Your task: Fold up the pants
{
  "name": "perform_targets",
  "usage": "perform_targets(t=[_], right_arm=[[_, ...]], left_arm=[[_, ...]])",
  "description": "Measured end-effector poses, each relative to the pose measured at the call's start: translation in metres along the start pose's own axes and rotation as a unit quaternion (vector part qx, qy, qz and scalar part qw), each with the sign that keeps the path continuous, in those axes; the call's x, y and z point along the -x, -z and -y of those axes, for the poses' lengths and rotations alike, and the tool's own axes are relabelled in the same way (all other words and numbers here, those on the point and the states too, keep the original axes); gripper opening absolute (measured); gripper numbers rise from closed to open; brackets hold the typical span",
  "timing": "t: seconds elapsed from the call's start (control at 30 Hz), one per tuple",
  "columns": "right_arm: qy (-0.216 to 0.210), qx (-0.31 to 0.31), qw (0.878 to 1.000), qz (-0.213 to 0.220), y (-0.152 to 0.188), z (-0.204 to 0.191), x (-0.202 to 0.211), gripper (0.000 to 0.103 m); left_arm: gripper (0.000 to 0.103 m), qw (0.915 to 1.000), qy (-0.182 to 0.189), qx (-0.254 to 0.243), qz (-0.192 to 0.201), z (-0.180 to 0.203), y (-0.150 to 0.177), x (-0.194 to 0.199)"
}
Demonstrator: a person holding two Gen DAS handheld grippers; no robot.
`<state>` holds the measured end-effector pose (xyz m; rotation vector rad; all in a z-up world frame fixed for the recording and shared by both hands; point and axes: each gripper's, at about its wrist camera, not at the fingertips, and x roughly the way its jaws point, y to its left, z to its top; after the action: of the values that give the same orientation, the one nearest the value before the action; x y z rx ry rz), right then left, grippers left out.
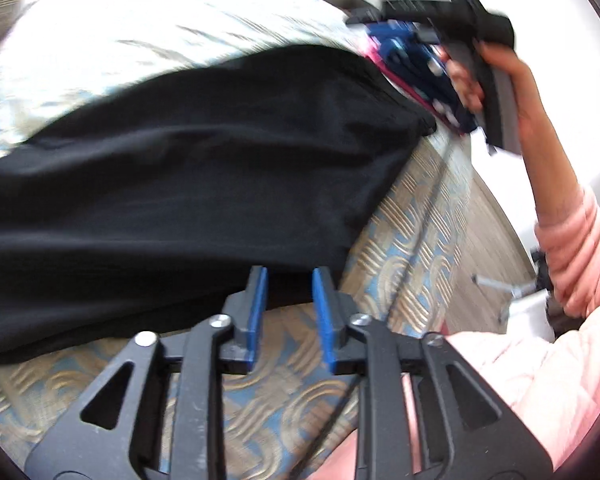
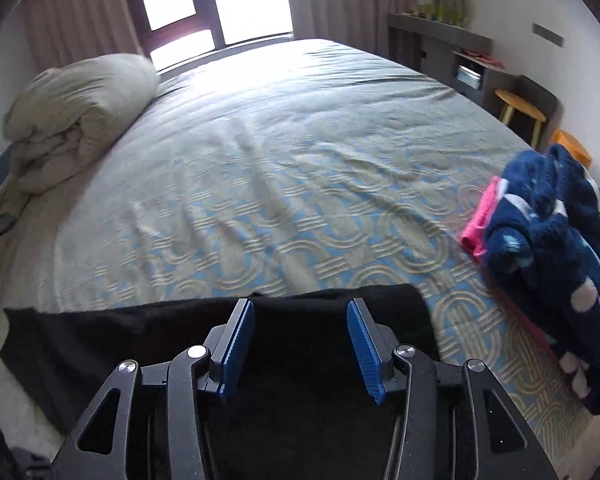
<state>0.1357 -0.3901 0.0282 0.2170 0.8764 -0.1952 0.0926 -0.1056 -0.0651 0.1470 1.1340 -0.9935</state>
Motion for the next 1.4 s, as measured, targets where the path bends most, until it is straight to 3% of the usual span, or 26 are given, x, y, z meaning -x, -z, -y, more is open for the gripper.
perform_targets(t=[0.03, 0.07, 0.17, 0.2, 0.3, 0.33, 0.4, 0.47, 0.6, 0.77, 0.9, 0.93, 0.97, 1.0, 1.17, 1.23, 1.4], right_arm=[[-0.017, 0.018, 1.0, -0.006, 0.002, -0.017, 0.0, 0.052], [-0.039, 0.04, 0.998, -0.014, 0.007, -0.039, 0.0, 0.053], [-0.117, 0.09, 0.988, -0.041, 0.025, -0.108, -0.008, 0.053], [-0.148, 0.098, 0.983, -0.054, 0.032, -0.131, -0.012, 0.054], [-0.219, 0.121, 0.963, -0.105, 0.056, -0.194, -0.031, 0.054], [-0.231, 0.139, 0.956, -0.119, 0.065, -0.217, -0.037, 0.054], [-0.236, 0.176, 0.946, -0.137, 0.076, -0.252, -0.045, 0.054], [-0.244, 0.21, 0.935, -0.152, 0.086, -0.286, -0.05, 0.054], [-0.247, 0.234, 0.923, -0.179, 0.1, -0.325, -0.061, 0.054], [-0.219, 0.238, 0.927, -0.191, 0.104, -0.339, -0.074, 0.054], [-0.219, 0.21, 0.932, -0.198, 0.092, -0.336, -0.087, 0.054], [-0.231, 0.2, 0.929, -0.21, 0.088, -0.339, -0.097, 0.054], [-0.241, 0.192, 0.924, -0.226, 0.085, -0.341, -0.109, 0.054], [-0.24, 0.188, 0.923, -0.235, 0.082, -0.343, -0.119, 0.054], [-0.216, 0.186, 0.94, -0.188, 0.058, -0.377, -0.158, 0.052], [-0.2, 0.186, 0.944, -0.182, 0.052, -0.389, -0.163, 0.054], [-0.186, 0.23, 0.94, -0.17, 0.057, -0.408, -0.159, 0.055]], left_arm=[[0.047, 0.9991, -0.024, 0.024, 0.024, -0.018, 0.003, 0.017], [0.052, 0.9968, -0.047, 0.049, 0.044, -0.033, 0.009, 0.03], [0.052, 0.9763, -0.105, 0.164, 0.093, -0.097, 0.036, 0.076], [0.052, 0.9641, -0.119, 0.21, 0.11, -0.12, 0.05, 0.091], [0.052, 0.915, -0.157, 0.338, 0.154, -0.183, 0.097, 0.133], [0.052, 0.8981, -0.173, 0.37, 0.163, -0.202, 0.112, 0.146], [0.052, 0.8744, -0.195, 0.41, 0.17, -0.23, 0.132, 0.164], [0.052, 0.8562, -0.191, 0.445, 0.18, -0.255, 0.148, 0.176], [0.052, 0.8352, -0.173, 0.483, 0.198, -0.295, 0.157, 0.184], [0.054, 0.8211, -0.173, 0.514, 0.177, -0.327, 0.151, 0.17], [0.054, 0.8209, -0.168, 0.511, 0.192, -0.332, 0.148, 0.169], [0.049, 0.8205, -0.167, 0.511, 0.194, -0.331, 0.151, 0.17], [0.024, 0.8198, -0.168, 0.51, 0.2, -0.333, 0.152, 0.172], [0.009, 0.8201, -0.169, 0.508, 0.201, -0.334, 0.154, 0.172], [0.008, 0.8098, -0.138, 0.516, 0.243, -0.334, 0.17, 0.178], [0.008, 0.8122, -0.141, 0.507, 0.252, -0.329, 0.172, 0.182], [0.008, 0.823, -0.156, 0.484, 0.254, -0.326, 0.161, 0.188]])
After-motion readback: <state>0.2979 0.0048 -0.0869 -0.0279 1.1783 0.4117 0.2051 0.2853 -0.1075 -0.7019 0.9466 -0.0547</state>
